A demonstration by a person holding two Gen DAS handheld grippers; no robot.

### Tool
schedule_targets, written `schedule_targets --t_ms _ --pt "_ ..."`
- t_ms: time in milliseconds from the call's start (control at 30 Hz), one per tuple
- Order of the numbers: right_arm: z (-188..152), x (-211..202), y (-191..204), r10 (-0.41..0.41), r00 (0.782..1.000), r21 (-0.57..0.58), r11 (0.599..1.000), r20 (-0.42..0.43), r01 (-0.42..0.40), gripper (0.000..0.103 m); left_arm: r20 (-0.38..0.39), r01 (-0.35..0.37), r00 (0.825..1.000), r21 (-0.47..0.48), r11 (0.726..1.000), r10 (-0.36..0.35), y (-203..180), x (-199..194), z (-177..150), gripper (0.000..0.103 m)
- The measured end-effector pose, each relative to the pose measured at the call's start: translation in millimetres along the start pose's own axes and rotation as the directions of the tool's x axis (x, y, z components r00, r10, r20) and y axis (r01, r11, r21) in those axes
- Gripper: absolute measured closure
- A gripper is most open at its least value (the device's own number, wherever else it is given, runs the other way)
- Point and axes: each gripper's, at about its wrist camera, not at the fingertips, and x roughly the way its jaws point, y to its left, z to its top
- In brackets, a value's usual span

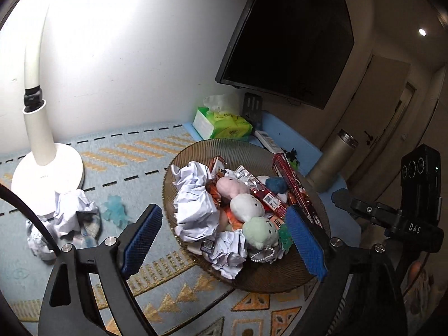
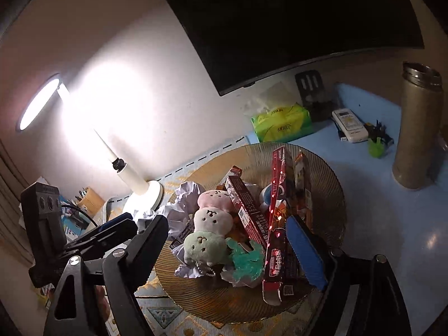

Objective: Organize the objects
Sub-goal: 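Move both open tools back toward the crumpled paper by the lamp base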

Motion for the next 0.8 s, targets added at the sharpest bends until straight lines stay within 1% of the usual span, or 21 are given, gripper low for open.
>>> schedule_targets --t_ms 67,167,233,300,400,467,500,533,633,667,733,800 --pt "0 -12 15 -0.024 0.997 -0.055 0.998 0.072 0.028 0.018 0.016 -0.035 0.999 -0.003 0.999 0.035 12 -15 -1 0.014" --pt "-1 -25 43 -0.008 0.991 -0.143 0.989 0.134 0.027 0.018 0.047 -0.091 0.995 -0.028 0.995 0.093 36 -43 -5 0.014" --pt "-4 -28 67 0.028 0.989 -0.215 0.977 0.143 0.003 0.018 0.08 -0.107 0.99 -0.088 0.99 0.114 59 -63 -11 0.014" --pt "-10 -26 93 0.061 0.99 -0.295 0.955 0.128 -0.02 0.018 0.113 -0.118 0.984 -0.158 0.98 0.137 84 -81 -16 0.013" --pt "-24 -15 129 0.107 0.992 -0.386 0.92 0.065 -0.074 0.018 0.131 -0.18 0.967 -0.255 0.95 0.219 123 -101 -26 0.013" --pt "-35 -3 148 0.142 0.99 -0.414 0.901 0.011 -0.125 0.018 0.115 -0.238 0.952 -0.3 0.924 0.283 146 -106 -30 0.013" --pt "-41 5 156 0.153 0.988 -0.421 0.895 -0.019 -0.146 0.018 0.098 -0.261 0.948 -0.311 0.914 0.304 156 -105 -33 0.013" --pt "-47 15 164 0.157 0.986 -0.426 0.89 -0.053 -0.164 0.018 0.076 -0.274 0.947 -0.319 0.907 0.313 166 -101 -36 0.013" --pt "-71 54 182 0.134 0.977 -0.43 0.882 -0.167 -0.194 0.018 -0.02 -0.265 0.96 -0.377 0.888 0.278 192 -73 -49 0.013" --pt "-80 69 186 0.121 0.97 -0.429 0.88 -0.208 -0.202 0.018 -0.035 -0.259 0.963 -0.384 0.886 0.267 196 -65 -52 0.013" --pt "-95 99 185 0.092 0.95 -0.401 0.891 -0.299 -0.213 0.018 -0.038 -0.261 0.963 -0.365 0.894 0.266 197 -53 -56 0.013" --pt "-106 126 179 0.068 0.928 -0.357 0.911 -0.366 -0.208 0.018 -0.041 -0.276 0.96 -0.329 0.903 0.278 195 -46 -59 0.013"
